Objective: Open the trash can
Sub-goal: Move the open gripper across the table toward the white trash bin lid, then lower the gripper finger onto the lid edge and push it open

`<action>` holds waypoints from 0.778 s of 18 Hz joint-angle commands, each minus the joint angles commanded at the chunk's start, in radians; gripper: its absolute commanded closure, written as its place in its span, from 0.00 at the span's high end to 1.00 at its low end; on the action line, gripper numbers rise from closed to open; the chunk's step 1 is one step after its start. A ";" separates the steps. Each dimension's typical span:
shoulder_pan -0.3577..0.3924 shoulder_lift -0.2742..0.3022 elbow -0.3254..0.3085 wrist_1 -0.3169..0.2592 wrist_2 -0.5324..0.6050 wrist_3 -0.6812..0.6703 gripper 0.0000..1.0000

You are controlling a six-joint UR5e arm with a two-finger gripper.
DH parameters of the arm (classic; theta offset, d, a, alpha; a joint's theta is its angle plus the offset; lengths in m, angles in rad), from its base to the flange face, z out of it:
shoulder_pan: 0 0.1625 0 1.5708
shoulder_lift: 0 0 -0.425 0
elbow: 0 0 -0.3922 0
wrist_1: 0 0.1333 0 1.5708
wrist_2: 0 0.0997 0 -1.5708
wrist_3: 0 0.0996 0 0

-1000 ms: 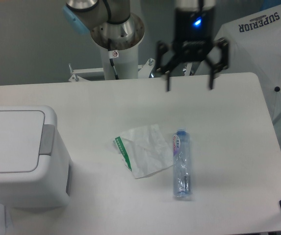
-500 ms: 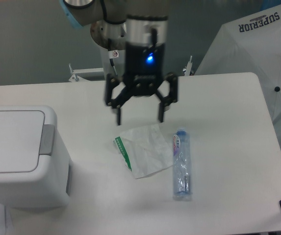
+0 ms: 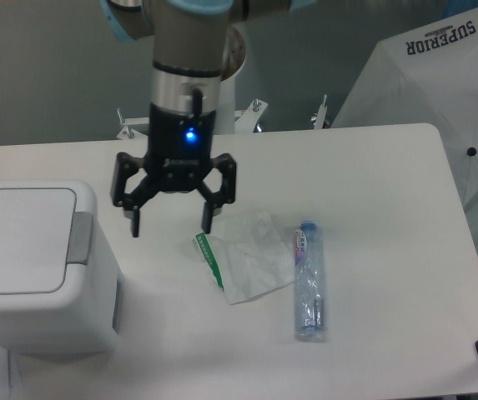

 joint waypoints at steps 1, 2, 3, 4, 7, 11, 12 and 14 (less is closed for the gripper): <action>-0.006 0.003 -0.009 0.006 0.000 0.000 1.00; -0.009 0.003 -0.011 0.008 0.000 0.000 1.00; -0.012 0.003 -0.012 0.008 0.000 0.000 1.00; -0.014 0.002 -0.011 0.009 0.000 0.000 1.00; -0.015 0.002 -0.012 0.009 0.000 0.000 1.00; -0.029 0.000 -0.012 0.009 0.000 0.000 1.00; -0.029 0.000 -0.012 0.009 0.000 0.002 1.00; -0.035 -0.002 -0.012 0.009 0.000 0.002 1.00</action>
